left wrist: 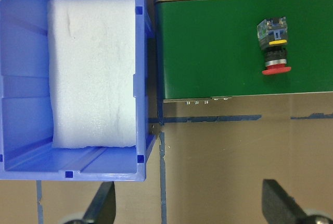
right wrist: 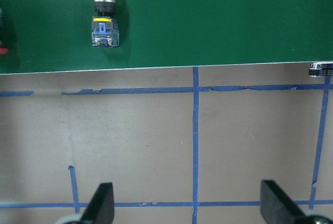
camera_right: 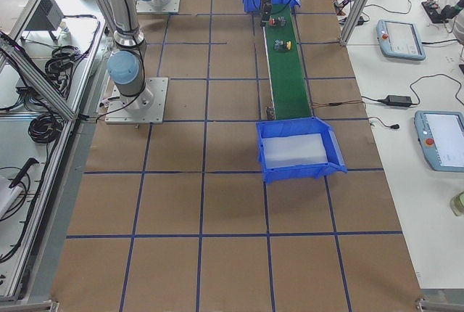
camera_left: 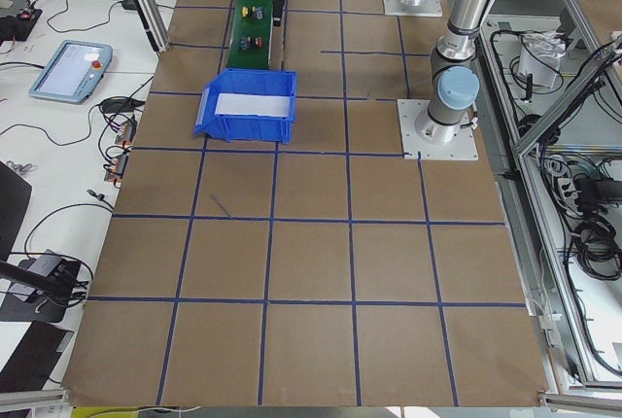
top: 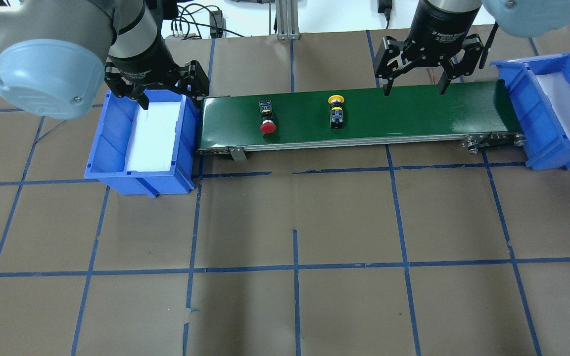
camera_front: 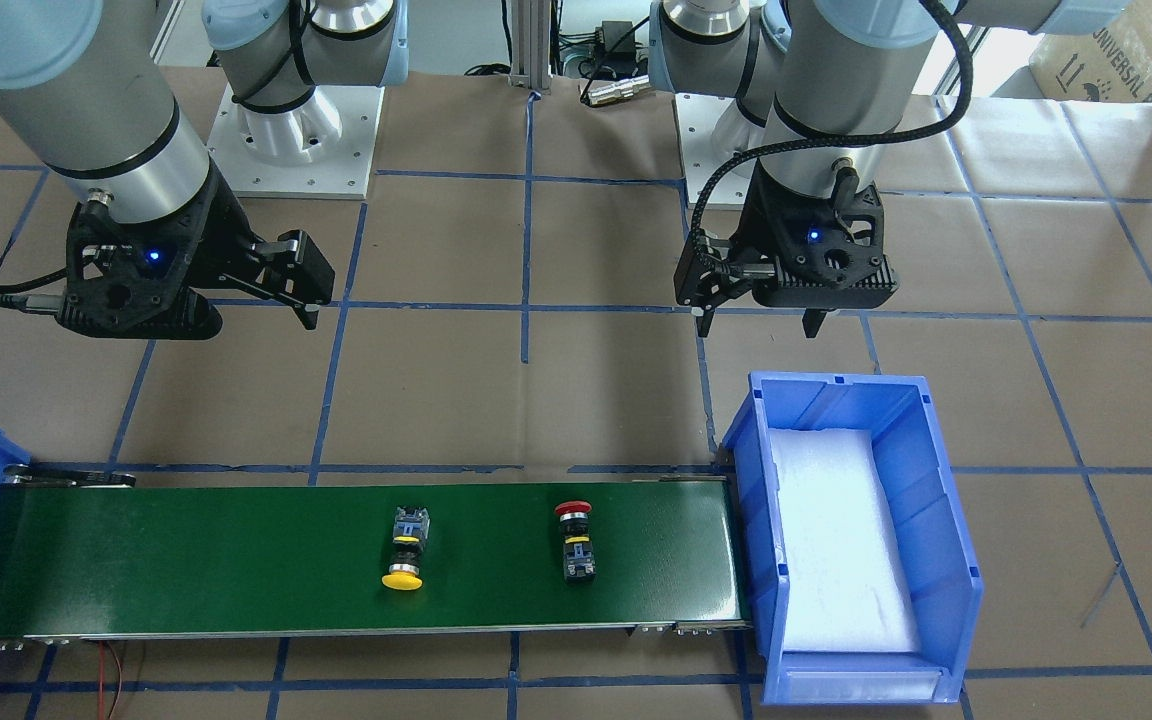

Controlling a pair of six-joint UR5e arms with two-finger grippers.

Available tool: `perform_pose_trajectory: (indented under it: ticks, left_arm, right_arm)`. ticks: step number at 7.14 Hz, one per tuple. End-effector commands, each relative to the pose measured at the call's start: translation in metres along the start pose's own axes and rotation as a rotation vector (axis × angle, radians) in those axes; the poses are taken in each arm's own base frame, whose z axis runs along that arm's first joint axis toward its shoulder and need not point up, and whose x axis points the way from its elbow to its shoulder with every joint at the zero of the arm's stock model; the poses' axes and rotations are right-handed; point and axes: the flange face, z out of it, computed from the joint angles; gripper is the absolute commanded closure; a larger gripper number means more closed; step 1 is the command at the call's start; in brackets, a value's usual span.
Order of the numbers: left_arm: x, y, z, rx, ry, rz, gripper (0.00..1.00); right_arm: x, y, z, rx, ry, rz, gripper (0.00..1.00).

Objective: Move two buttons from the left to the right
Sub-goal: 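Withdraw the left gripper above the bin edge while buttons ride the belt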

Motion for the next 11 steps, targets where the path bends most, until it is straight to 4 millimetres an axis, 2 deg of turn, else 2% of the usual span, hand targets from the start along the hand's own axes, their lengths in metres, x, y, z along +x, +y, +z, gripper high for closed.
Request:
perform_pose_trajectory:
  ticks: [1,3,5,6,7,9,10,11]
  left_arm:
    - [0.001,-0.001,0.000,0.001,0.004,0.001,0.00]
    - [-0.001,-0.004,0.002,0.000,0.007,-0.002,0.00]
    - [-0.002,0.007,-0.004,-0.014,-0.002,-0.003,0.00]
    - [-0.005,0.018,-0.005,-0.051,-0.007,-0.004,0.00]
    - [-0.008,0.025,-0.006,-0.053,-0.009,-0.007,0.00]
    - [-0.020,0.025,-0.003,-0.054,-0.006,-0.031,0.00]
    - [-0.025,0.025,-0.004,-0.054,-0.005,-0.041,0.00]
    - [-0.021,0.026,-0.004,-0.056,-0.008,-0.033,0.00]
  right_arm:
    - [0.001,0.000,0.000,0.000,0.000,0.001,0.00]
    - [0.001,-0.003,-0.002,0.025,0.002,0.004,0.00]
    - [0.001,-0.005,-0.001,0.024,-0.009,0.004,0.00]
    - [0.014,-0.017,0.008,0.022,-0.002,0.011,0.00]
    - [0.029,-0.024,0.006,0.029,-0.008,0.034,0.00]
    - [0.032,-0.064,0.059,-0.012,-0.015,0.063,0.00]
    - [0.030,-0.076,0.076,0.004,-0.017,0.065,0.00]
    - [0.031,-0.090,0.094,0.013,-0.008,0.064,0.00]
